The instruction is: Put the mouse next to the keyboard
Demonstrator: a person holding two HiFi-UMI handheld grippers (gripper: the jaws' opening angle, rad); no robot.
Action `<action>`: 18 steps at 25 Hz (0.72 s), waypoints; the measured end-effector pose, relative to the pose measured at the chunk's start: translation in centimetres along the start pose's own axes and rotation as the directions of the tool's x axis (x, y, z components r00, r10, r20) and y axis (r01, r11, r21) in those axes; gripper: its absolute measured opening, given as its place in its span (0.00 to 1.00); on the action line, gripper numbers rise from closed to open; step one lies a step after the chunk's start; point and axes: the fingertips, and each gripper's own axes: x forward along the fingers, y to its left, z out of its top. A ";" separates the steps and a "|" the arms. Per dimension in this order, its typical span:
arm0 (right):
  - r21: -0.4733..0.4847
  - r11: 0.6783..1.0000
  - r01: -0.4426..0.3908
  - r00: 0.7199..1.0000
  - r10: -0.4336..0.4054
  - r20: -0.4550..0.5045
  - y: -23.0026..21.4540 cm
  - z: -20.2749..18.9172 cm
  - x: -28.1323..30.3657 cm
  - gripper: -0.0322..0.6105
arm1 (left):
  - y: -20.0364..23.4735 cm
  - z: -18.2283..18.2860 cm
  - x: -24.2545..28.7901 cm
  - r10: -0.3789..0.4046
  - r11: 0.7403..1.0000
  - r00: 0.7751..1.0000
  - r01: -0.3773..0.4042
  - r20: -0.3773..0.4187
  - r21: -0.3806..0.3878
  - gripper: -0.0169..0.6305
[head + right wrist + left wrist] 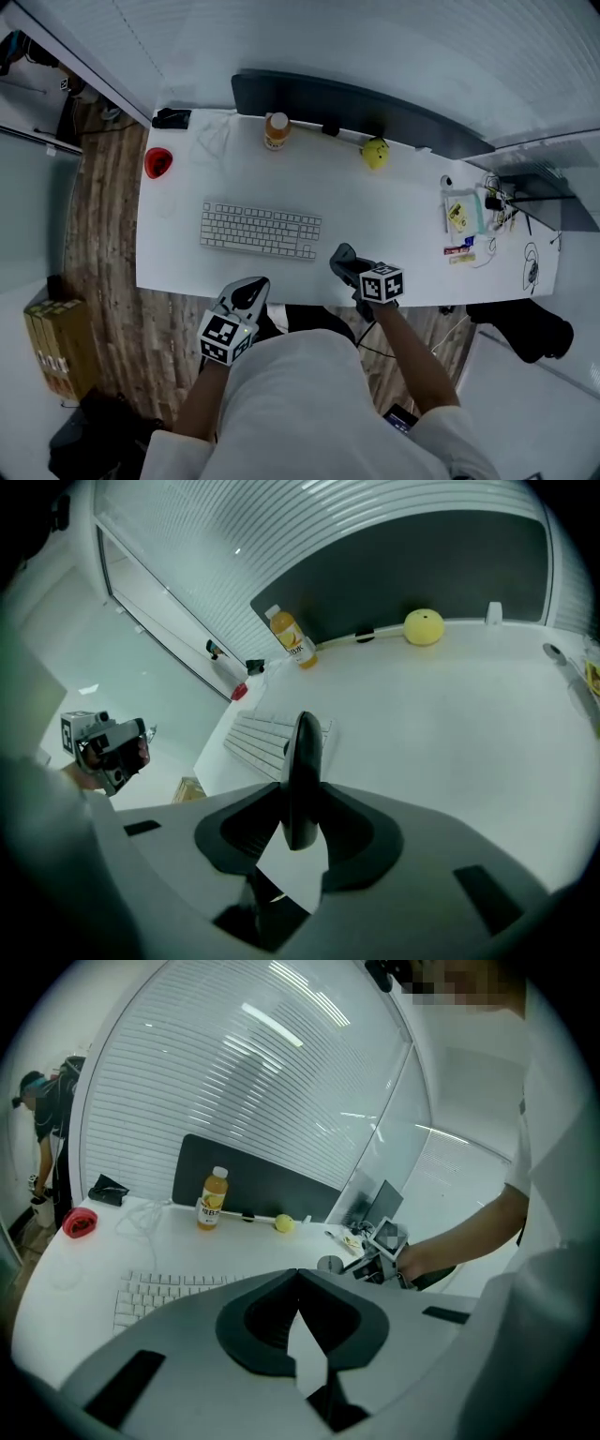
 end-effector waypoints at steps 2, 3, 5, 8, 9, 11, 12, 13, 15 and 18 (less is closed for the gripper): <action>0.010 1.000 -0.015 1.000 0.015 -0.024 -0.9 0.0 1.2 0.27 | -0.2 -0.2 -0.1 0.030 0.999 1.000 -0.030 -0.003 -0.017 0.05; 0.015 1.000 -0.023 0.999 0.024 -0.036 -1.2 0.0 1.8 0.27 | -0.2 -0.3 -0.2 0.047 0.999 0.999 -0.047 -0.003 -0.027 0.05; 0.026 0.999 -0.038 0.997 0.039 -0.062 -1.8 -0.1 2.9 0.27 | -0.2 -0.5 -0.3 0.075 0.996 0.997 -0.076 -0.006 -0.042 0.05; 0.045 0.998 -0.046 0.994 0.050 -0.102 -2.7 0.0 4.4 0.27 | -0.4 -0.8 0.0 0.101 0.993 0.995 -0.101 -0.012 -0.056 0.05; 0.051 0.998 -0.047 0.992 0.053 -0.116 -2.9 0.0 4.9 0.27 | -0.5 -0.9 0.2 0.107 0.992 0.994 -0.107 -0.013 -0.060 0.05; 0.057 0.997 -0.053 0.987 0.062 -0.150 -3.3 -0.2 5.8 0.27 | -0.7 -0.9 0.4 0.120 0.990 0.993 -0.120 -0.013 -0.068 0.05; 0.056 0.997 -0.057 0.984 0.065 -0.168 -3.4 -0.3 6.2 0.27 | -0.9 -0.9 0.5 0.126 0.989 0.992 -0.127 -0.012 -0.073 0.05; 0.054 0.997 -0.060 0.981 0.069 -0.184 -3.5 -0.3 6.6 0.27 | -1.0 -0.9 0.6 0.134 0.988 0.991 -0.134 -0.010 -0.078 0.05; 0.062 0.996 -0.072 0.975 0.083 -0.205 -3.6 -0.2 7.2 0.27 | -1.1 -0.9 0.7 0.148 0.985 0.989 -0.148 -0.008 -0.090 0.05; 0.095 0.991 -0.092 0.971 0.110 -0.212 -3.4 0.4 7.9 0.27 | -1.2 -1.3 0.6 0.168 0.980 0.986 -0.169 -0.012 -0.105 0.05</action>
